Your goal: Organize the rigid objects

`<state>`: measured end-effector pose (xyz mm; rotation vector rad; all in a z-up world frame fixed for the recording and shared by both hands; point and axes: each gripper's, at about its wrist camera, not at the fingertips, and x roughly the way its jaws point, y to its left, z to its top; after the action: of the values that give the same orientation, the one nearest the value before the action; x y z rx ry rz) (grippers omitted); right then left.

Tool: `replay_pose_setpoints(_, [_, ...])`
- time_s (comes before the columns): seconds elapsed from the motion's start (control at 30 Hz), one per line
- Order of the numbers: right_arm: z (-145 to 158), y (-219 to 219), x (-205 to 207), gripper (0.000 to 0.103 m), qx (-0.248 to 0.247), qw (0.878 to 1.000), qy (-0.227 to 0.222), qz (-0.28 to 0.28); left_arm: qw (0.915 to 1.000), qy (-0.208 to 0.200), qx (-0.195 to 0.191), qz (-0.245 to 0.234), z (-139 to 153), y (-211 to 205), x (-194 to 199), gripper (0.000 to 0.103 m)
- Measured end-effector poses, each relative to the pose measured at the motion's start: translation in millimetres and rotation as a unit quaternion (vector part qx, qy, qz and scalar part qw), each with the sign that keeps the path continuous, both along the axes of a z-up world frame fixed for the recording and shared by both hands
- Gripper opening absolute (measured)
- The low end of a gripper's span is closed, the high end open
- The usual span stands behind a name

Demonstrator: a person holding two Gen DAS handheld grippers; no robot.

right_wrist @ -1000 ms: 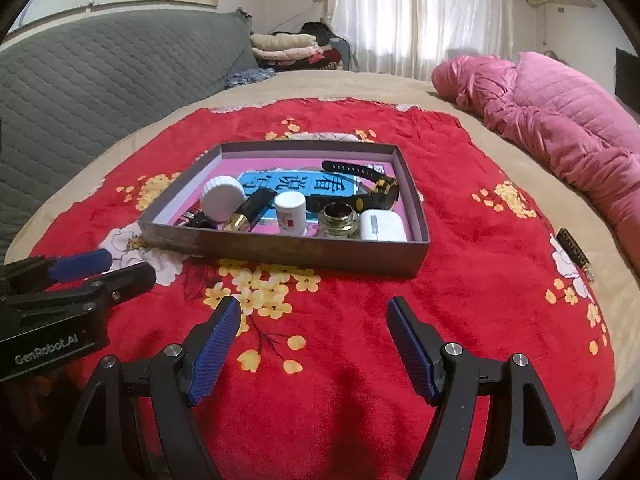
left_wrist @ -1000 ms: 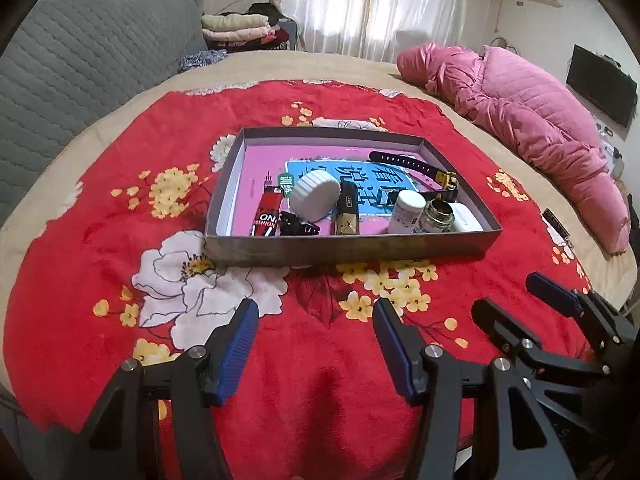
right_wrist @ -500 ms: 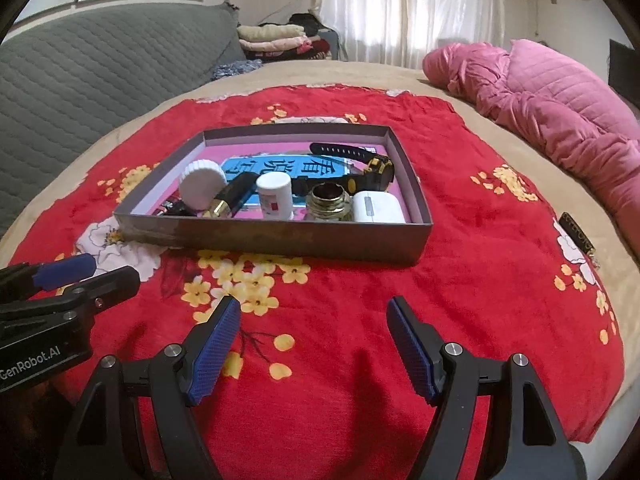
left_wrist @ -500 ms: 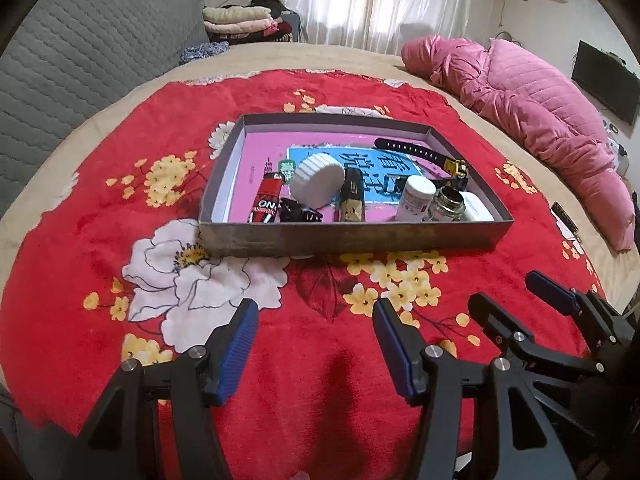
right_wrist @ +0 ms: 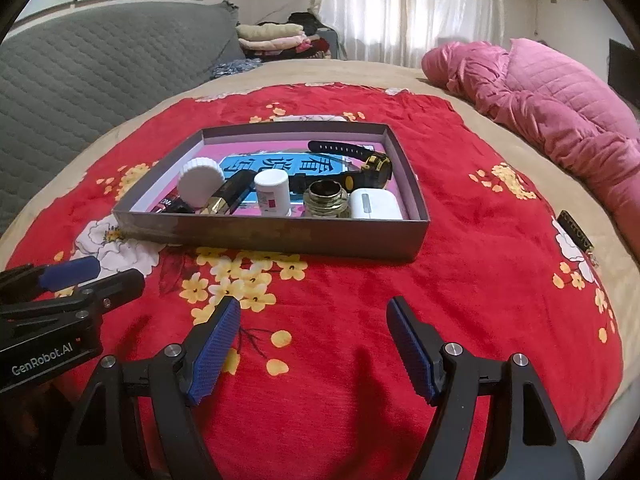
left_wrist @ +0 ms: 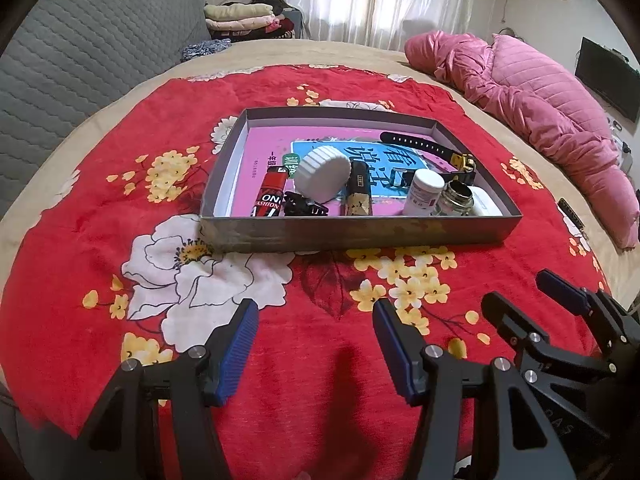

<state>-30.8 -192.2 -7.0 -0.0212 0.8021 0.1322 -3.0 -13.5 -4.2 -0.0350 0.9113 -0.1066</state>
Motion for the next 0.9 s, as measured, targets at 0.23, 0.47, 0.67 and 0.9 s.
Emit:
replay_pose_setpoints(0.23, [0.2, -1.2, -0.5, 0.077, 0.001, 1.000, 0.000, -0.001, 1.0000, 0.002, -0.001, 0.005, -1.7, 1.8, 0.7, 0.059])
replay_pose_setpoints(0.47, [1.0, -7.1, -1.7, 0.077, 0.005, 1.000, 0.004, -0.007, 1.0000, 0.007, 0.000, 0.006, -3.5, 3.5, 0.6, 0.059])
replay_pose_setpoints(0.67, [1.0, -8.0, -1.8, 0.077, 0.004, 1.000, 0.004, -0.005, 0.9999, 0.008, 0.004, 0.007, -4.8, 4.7, 1.0, 0.059])
replay_pose_setpoints(0.9, [0.5, -8.7, -2.0, 0.077, 0.004, 1.000, 0.004, -0.005, 0.9999, 0.009, 0.006, 0.008, -6.3, 4.8, 0.6, 0.059])
